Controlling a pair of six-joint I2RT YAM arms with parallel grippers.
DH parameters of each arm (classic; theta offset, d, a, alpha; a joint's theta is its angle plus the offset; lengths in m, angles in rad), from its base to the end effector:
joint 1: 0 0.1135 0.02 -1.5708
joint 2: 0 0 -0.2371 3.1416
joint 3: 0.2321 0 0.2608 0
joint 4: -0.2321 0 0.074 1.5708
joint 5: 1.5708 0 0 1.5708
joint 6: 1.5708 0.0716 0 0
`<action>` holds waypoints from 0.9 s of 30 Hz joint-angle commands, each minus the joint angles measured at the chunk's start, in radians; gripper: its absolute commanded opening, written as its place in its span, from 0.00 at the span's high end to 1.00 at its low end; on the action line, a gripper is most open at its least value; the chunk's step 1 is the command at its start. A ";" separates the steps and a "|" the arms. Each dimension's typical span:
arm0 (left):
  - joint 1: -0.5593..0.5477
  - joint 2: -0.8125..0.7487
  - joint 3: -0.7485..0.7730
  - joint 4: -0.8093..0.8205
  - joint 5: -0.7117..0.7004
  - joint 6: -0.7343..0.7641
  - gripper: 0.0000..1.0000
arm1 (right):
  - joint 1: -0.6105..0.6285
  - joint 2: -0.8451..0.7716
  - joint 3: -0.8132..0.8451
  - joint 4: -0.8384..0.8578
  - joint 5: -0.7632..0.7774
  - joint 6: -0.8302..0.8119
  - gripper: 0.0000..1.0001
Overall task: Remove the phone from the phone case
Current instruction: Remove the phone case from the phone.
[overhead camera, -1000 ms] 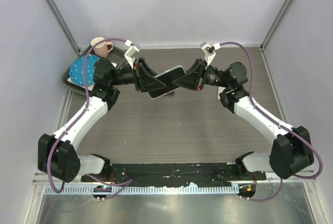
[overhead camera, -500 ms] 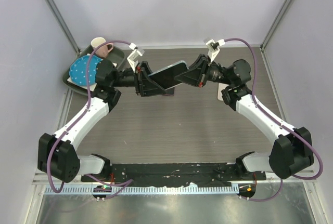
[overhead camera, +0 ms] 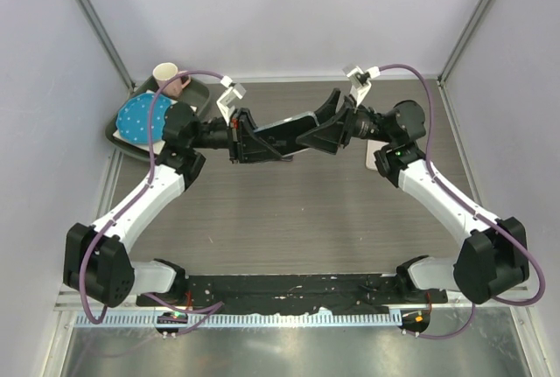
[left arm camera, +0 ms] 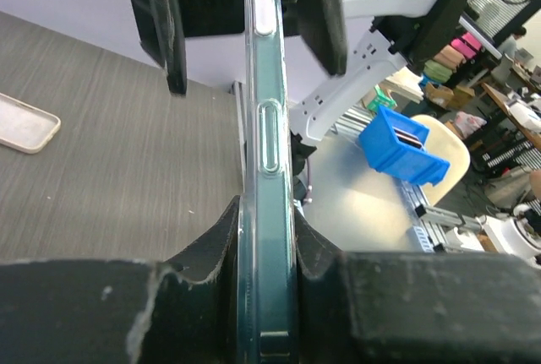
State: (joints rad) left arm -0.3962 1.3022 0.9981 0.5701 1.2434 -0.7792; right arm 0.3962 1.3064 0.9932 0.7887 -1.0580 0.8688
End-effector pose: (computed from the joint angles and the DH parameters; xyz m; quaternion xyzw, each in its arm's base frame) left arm 0.2606 -0.1825 0.3488 0.3604 0.5726 -0.6524 0.3415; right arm 0.2665 0.1791 0.3712 -0.3137 0.5379 0.6477 0.4391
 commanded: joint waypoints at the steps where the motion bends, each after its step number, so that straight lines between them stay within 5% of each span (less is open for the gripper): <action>1: -0.004 -0.040 -0.013 0.132 0.044 -0.011 1.00 | -0.036 -0.058 0.033 0.212 -0.034 0.153 0.29; 5: -0.006 -0.032 -0.016 0.183 0.036 -0.045 1.00 | -0.075 -0.018 0.055 0.335 -0.001 0.315 0.30; 16: -0.006 -0.029 -0.018 0.220 0.024 -0.061 1.00 | -0.069 0.047 0.012 0.477 0.064 0.458 0.60; 23: -0.006 -0.024 -0.015 0.246 0.031 -0.060 1.00 | -0.066 0.073 0.016 0.584 0.092 0.604 0.98; 27: -0.007 -0.021 -0.007 0.267 0.051 -0.055 1.00 | -0.053 0.090 0.016 0.702 0.081 0.708 0.99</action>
State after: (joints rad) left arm -0.3992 1.3022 0.9680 0.7300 1.2720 -0.8474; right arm 0.3244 1.3903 0.9966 1.2739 -0.9958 1.4113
